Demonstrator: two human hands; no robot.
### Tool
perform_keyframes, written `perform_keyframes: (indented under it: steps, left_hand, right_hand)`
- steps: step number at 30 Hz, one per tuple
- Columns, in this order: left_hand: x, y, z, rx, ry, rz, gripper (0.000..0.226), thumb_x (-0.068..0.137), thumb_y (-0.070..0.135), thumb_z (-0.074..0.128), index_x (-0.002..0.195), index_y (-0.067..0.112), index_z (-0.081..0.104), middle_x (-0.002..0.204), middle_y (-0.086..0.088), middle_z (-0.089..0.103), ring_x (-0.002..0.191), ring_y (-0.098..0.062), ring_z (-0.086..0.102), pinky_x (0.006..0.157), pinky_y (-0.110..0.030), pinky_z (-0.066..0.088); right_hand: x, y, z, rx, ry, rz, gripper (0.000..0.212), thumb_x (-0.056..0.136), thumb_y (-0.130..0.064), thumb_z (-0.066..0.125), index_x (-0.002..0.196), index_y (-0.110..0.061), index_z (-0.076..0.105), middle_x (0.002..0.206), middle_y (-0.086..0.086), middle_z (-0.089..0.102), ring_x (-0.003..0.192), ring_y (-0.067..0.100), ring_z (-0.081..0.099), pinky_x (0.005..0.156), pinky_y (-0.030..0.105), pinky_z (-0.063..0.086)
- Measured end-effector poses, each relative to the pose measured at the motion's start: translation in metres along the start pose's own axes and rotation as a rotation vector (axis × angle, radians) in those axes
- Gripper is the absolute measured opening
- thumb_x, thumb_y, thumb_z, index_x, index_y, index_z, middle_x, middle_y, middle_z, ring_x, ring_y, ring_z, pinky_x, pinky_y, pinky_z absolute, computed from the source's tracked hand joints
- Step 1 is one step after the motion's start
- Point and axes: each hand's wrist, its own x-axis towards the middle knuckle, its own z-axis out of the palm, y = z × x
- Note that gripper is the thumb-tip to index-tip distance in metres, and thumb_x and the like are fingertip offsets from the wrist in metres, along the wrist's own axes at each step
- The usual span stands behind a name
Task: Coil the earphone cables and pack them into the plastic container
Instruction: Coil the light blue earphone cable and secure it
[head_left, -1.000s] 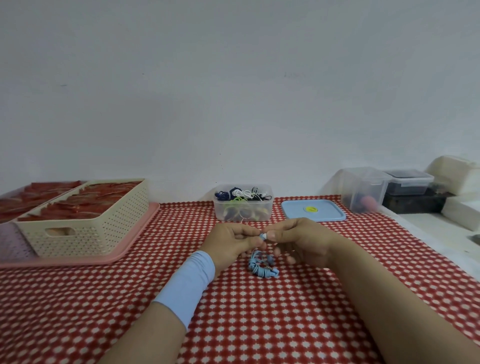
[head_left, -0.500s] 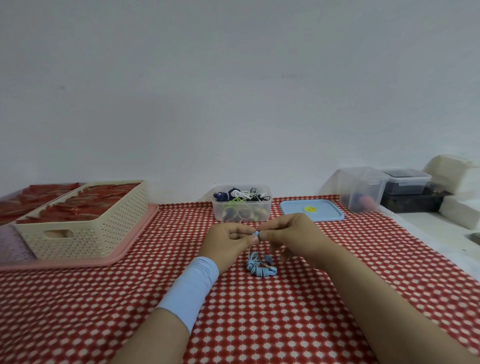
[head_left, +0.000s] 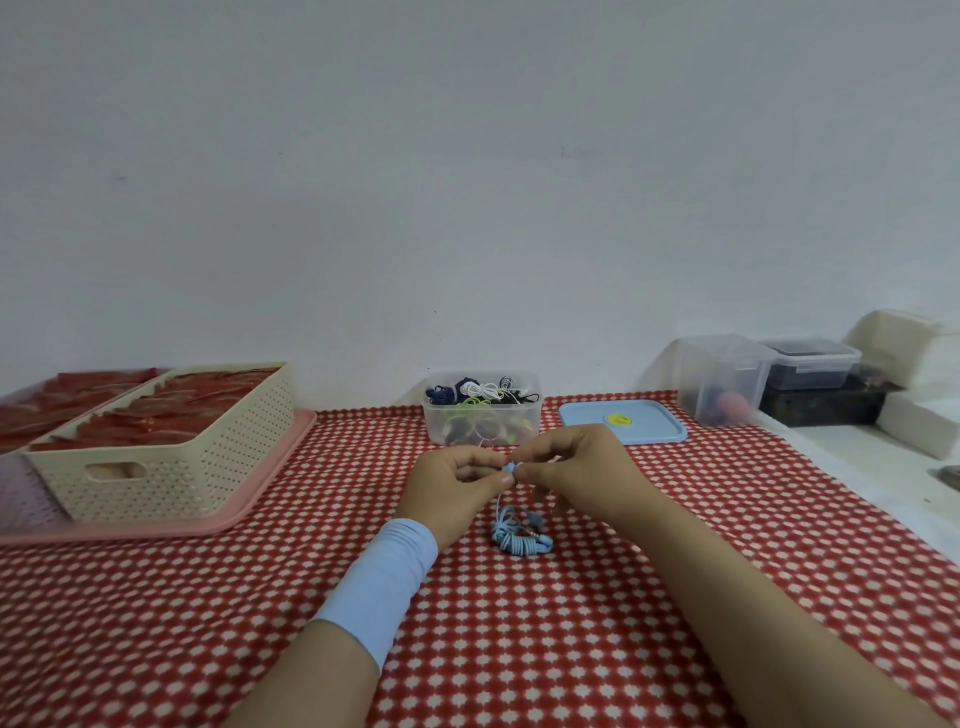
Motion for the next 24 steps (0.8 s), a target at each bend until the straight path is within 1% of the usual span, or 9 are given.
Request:
perform_keyframes:
  steps: [4, 6, 8, 12, 15, 17, 19, 22, 24]
  left_hand:
    - [0.001, -0.001, 0.000, -0.008, 0.015, 0.023, 0.017, 0.078, 0.006, 0.079, 0.088, 0.020, 0.076, 0.084, 0.008, 0.075, 0.079, -0.002, 0.070, 0.071, -0.013, 0.053]
    - [0.001, -0.001, 0.000, 0.007, 0.019, 0.040, 0.018, 0.078, 0.007, 0.080, 0.088, 0.022, 0.076, 0.083, 0.009, 0.075, 0.079, -0.001, 0.070, 0.071, -0.013, 0.053]
    - [0.000, -0.001, -0.001, 0.018, 0.018, 0.055, 0.018, 0.078, 0.008, 0.080, 0.088, 0.022, 0.076, 0.083, 0.009, 0.075, 0.078, -0.001, 0.070, 0.071, -0.012, 0.053]
    - [0.000, -0.001, -0.001, 0.033, 0.011, 0.072, 0.020, 0.078, 0.009, 0.080, 0.088, 0.026, 0.075, 0.083, 0.009, 0.075, 0.079, -0.002, 0.069, 0.073, -0.013, 0.054]
    - [0.000, 0.000, -0.002, 0.009, 0.007, 0.053, 0.018, 0.080, 0.012, 0.079, 0.090, 0.027, 0.076, 0.085, 0.011, 0.076, 0.082, -0.001, 0.070, 0.075, -0.014, 0.055]
    - [0.000, 0.001, -0.003, -0.037, -0.001, 0.025, 0.016, 0.081, 0.013, 0.078, 0.093, 0.023, 0.077, 0.087, 0.011, 0.076, 0.083, -0.002, 0.071, 0.076, -0.015, 0.055]
    - [-0.001, 0.003, -0.004, -0.082, -0.020, 0.003, 0.015, 0.083, 0.012, 0.076, 0.096, 0.019, 0.077, 0.087, 0.008, 0.077, 0.081, -0.002, 0.072, 0.073, -0.014, 0.054]
    - [-0.002, 0.004, -0.005, -0.125, -0.055, -0.019, 0.015, 0.083, 0.009, 0.075, 0.097, 0.014, 0.077, 0.087, 0.003, 0.078, 0.071, 0.000, 0.070, 0.063, -0.011, 0.050]
    - [-0.001, 0.003, -0.006, -0.122, -0.081, -0.026, 0.015, 0.083, 0.009, 0.075, 0.097, 0.013, 0.077, 0.087, 0.001, 0.078, 0.072, -0.001, 0.070, 0.064, -0.012, 0.050]
  right_hand:
    - [-0.003, -0.005, 0.002, 0.191, -0.011, 0.071, 0.006, 0.085, -0.004, 0.079, 0.089, -0.006, 0.080, 0.074, 0.007, 0.076, 0.062, 0.019, 0.068, 0.056, 0.029, 0.059]
    - [-0.005, -0.006, 0.003, 0.261, -0.036, 0.114, 0.010, 0.086, -0.003, 0.077, 0.095, -0.001, 0.077, 0.078, 0.011, 0.076, 0.062, 0.020, 0.069, 0.053, 0.033, 0.060]
    - [-0.005, -0.006, 0.004, 0.278, -0.034, 0.129, 0.013, 0.086, -0.004, 0.078, 0.099, -0.003, 0.077, 0.083, 0.014, 0.077, 0.062, 0.021, 0.070, 0.053, 0.036, 0.061]
    - [-0.004, -0.007, 0.004, 0.289, -0.029, 0.141, 0.013, 0.087, -0.007, 0.077, 0.100, -0.009, 0.079, 0.083, 0.010, 0.078, 0.061, 0.020, 0.070, 0.055, 0.035, 0.061]
    - [-0.005, -0.008, -0.001, 0.406, -0.079, 0.204, 0.013, 0.094, -0.016, 0.071, 0.105, -0.018, 0.077, 0.093, 0.005, 0.079, 0.068, 0.024, 0.070, 0.058, 0.037, 0.060]
    - [-0.005, -0.008, -0.005, 0.467, -0.128, 0.255, 0.016, 0.096, -0.015, 0.067, 0.109, -0.017, 0.077, 0.098, 0.006, 0.079, 0.070, 0.023, 0.069, 0.061, 0.037, 0.058]
    - [-0.006, -0.007, -0.007, 0.462, -0.160, 0.273, 0.017, 0.093, -0.011, 0.069, 0.106, -0.017, 0.079, 0.098, 0.007, 0.079, 0.069, 0.019, 0.068, 0.060, 0.033, 0.056]
    - [-0.006, -0.006, -0.008, 0.475, -0.179, 0.307, 0.018, 0.081, -0.014, 0.077, 0.098, -0.016, 0.081, 0.092, 0.009, 0.078, 0.065, 0.017, 0.067, 0.055, 0.028, 0.056]
    - [-0.006, -0.006, -0.009, 0.478, -0.193, 0.333, 0.019, 0.076, -0.015, 0.080, 0.095, -0.014, 0.082, 0.090, 0.011, 0.076, 0.065, 0.017, 0.067, 0.052, 0.027, 0.055]
